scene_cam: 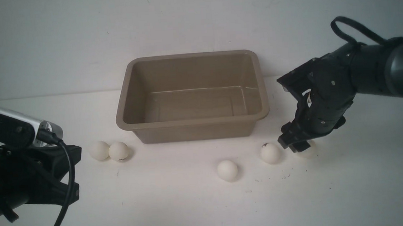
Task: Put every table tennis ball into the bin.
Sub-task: Use the right arm to clamp the table tennis ball closest to it, then use the right arm to put the table tennis ball into the box
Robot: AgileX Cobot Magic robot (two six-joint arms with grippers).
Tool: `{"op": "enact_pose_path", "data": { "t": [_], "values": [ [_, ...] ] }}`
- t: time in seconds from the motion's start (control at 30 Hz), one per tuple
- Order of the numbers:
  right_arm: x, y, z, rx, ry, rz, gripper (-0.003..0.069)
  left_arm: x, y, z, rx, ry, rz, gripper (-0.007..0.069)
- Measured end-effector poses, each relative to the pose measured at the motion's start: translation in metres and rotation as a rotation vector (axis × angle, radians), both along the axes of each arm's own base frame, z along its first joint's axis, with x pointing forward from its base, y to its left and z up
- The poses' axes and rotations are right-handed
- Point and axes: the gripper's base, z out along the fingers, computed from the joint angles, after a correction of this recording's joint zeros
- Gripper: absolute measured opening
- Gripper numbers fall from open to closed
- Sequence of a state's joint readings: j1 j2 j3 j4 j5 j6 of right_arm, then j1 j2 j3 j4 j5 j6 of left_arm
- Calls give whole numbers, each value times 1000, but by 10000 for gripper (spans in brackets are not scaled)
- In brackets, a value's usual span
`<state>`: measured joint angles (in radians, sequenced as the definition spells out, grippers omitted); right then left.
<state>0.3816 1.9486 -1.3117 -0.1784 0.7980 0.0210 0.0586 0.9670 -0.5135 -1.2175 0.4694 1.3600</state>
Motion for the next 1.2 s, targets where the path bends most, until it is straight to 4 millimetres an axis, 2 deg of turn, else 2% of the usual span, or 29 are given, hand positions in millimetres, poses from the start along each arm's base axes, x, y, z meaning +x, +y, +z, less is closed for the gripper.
{"op": "enact_pose_path", "data": {
  "t": [0.17, 0.27, 0.3, 0.33, 0.47, 0.6, 0.63, 0.77, 0.83, 0.97, 1.13, 1.2],
  "values": [
    [4, 2, -16, -2, 19, -2, 496, 0, 0, 0, 0, 0, 0, -1],
    [5, 2, -24, -12, 26, -10, 416, 0, 0, 0, 1, 0, 0, -1],
    [5, 2, -24, -12, 27, -10, 407, 0, 0, 0, 1, 0, 0, -1],
    [6, 1, -24, -26, 21, -8, 355, 0, 0, 0, 1, 0, 0, -1],
    [6, -4, -18, -88, 14, 19, 360, 0, 0, 0, 1, 0, 0, -1],
    [10, -3, 18, -79, -32, 2, 360, 0, 0, 0, 1, 0, 0, -1],
    [13, 1, 36, -50, -74, 7, 360, 0, 0, 0, 1, 0, 0, -1],
    [24, 27, 96, 46, -235, 86, 360, 0, 0, 0, 1, 0, 0, -1],
    [30, 46, 113, 84, -287, 125, 360, 0, 0, 0, 1, 0, 0, -1],
    [51, 77, 106, 96, -271, 155, 360, 0, 0, 0, 1, 0, 0, -1],
    [73, 94, 64, 98, -157, 139, 360, 0, 0, 0, 0, 0, -1, -1],
    [77, 97, 54, 112, -135, 134, 360, 0, 0, 0, 0, 0, -1, -1]
  ]
}}
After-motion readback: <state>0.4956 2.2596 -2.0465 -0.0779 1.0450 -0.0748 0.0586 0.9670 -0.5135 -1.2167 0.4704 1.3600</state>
